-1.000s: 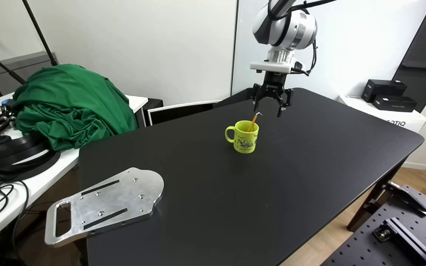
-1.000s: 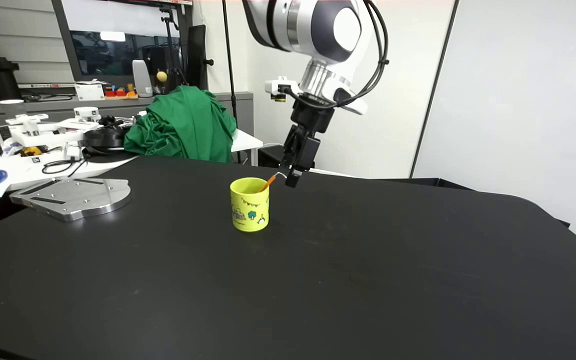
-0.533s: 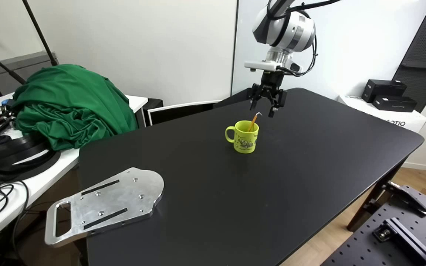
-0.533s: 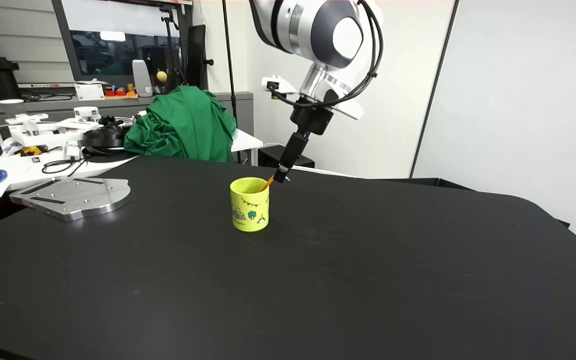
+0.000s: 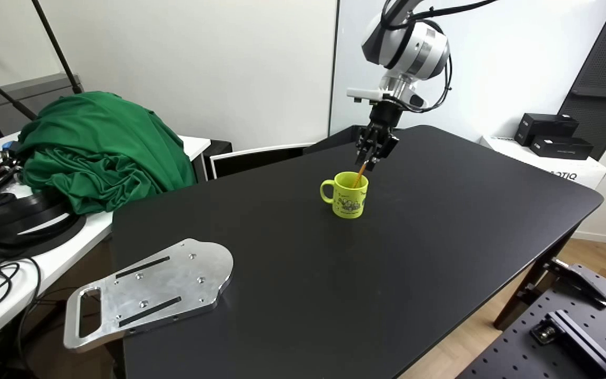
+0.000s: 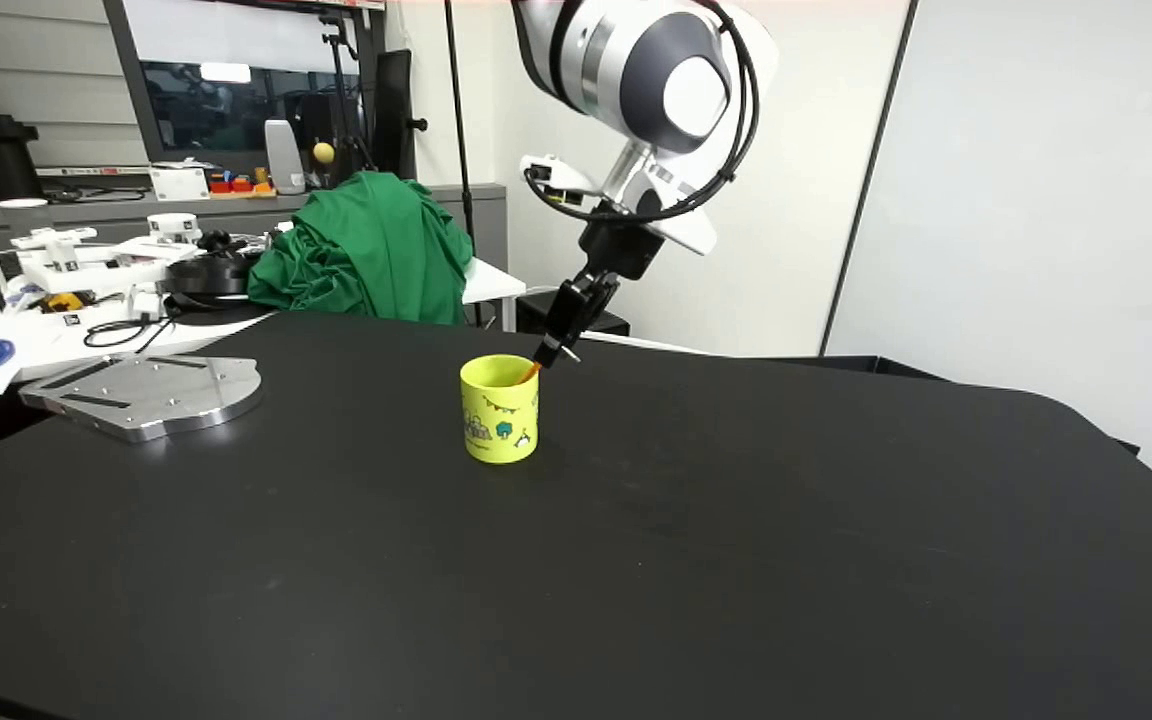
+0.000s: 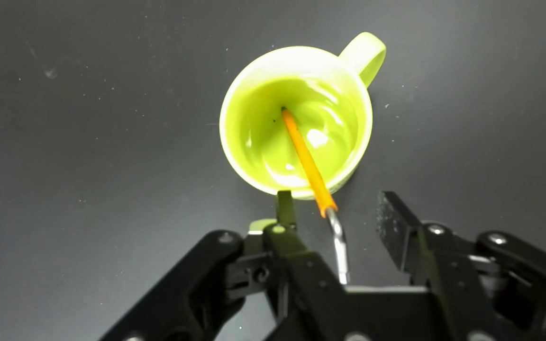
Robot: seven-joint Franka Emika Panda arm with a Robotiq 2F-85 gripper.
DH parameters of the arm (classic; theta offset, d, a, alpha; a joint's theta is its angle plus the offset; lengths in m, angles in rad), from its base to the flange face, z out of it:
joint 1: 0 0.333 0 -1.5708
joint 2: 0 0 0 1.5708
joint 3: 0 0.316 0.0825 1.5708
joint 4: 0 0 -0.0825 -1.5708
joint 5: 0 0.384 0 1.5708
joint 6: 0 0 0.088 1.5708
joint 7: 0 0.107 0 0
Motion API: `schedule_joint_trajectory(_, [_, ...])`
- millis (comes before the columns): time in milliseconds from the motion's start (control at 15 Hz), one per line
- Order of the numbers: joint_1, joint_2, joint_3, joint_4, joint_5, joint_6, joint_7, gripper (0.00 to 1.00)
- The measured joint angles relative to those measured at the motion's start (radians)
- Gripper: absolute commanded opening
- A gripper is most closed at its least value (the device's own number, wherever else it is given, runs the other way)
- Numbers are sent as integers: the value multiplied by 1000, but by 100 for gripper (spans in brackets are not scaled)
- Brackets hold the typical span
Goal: Put the pen on the table
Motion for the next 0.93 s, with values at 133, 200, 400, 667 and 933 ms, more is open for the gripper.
schedule_joint_trajectory(133, [-1, 9, 1, 0, 10, 0, 5, 5])
schedule_joint_trajectory(200, [-1, 12, 2, 0, 12, 0, 9, 1])
schedule_joint_trajectory(400, [-2, 16, 4, 0, 19, -3, 14, 3])
schedule_joint_trajectory(667, [-2, 4, 9, 17, 21, -4, 14, 3])
schedule_joint_trajectory(933, [-3, -53, 9, 54, 21, -52, 14, 3])
